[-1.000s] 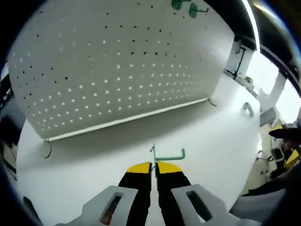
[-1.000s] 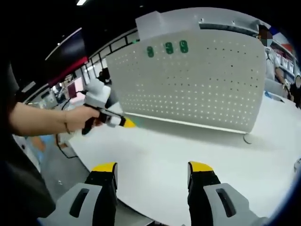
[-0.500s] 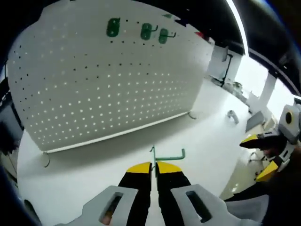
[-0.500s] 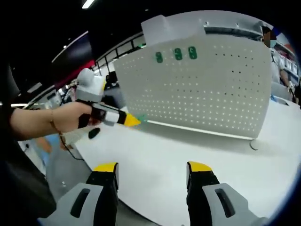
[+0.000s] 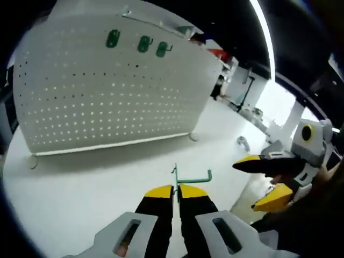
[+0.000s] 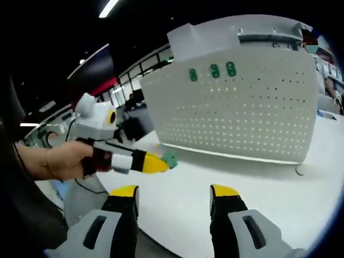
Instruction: Insert the hook assembly into the mounting plate slot until the hook locks in place.
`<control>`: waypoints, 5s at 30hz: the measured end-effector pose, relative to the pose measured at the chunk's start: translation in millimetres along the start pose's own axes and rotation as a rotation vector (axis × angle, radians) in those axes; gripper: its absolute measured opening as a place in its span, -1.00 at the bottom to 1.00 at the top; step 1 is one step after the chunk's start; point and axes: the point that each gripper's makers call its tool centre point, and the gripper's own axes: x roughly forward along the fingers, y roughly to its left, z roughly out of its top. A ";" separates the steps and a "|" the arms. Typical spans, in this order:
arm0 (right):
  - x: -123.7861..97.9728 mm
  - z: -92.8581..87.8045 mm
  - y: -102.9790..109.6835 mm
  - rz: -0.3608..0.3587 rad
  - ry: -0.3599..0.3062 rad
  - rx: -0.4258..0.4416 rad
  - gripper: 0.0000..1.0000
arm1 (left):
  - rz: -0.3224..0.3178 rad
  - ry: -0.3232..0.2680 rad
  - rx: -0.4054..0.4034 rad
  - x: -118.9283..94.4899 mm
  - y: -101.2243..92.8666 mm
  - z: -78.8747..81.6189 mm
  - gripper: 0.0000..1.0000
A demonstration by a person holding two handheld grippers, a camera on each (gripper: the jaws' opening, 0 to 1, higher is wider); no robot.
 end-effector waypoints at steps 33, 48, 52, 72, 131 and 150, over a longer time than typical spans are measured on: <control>27.8 21.8 7.8 0.137 -0.063 0.524 -0.85 | -0.070 -0.139 0.084 -9.7 -42.9 17.2 -0.95; 30.1 29.3 11.9 0.167 -0.084 0.662 -0.98 | -0.021 -0.180 0.141 -15.0 -39.9 26.2 -0.94; 31.2 30.7 14.6 0.155 -0.086 0.578 -0.99 | 0.001 -0.143 0.214 -13.2 -39.0 25.1 -0.92; 28.6 39.5 17.3 0.074 -0.071 0.173 -1.00 | -0.050 -0.105 0.175 -21.0 -42.7 21.1 -0.03; 51.8 169.5 -109.0 -0.417 -0.376 -0.247 -1.00 | 0.084 -0.153 0.050 -76.4 -2.8 37.1 1.00; 60.8 217.0 -148.6 -0.471 -0.430 -0.264 -1.00 | 0.092 -0.205 0.016 -86.2 -2.0 50.6 1.00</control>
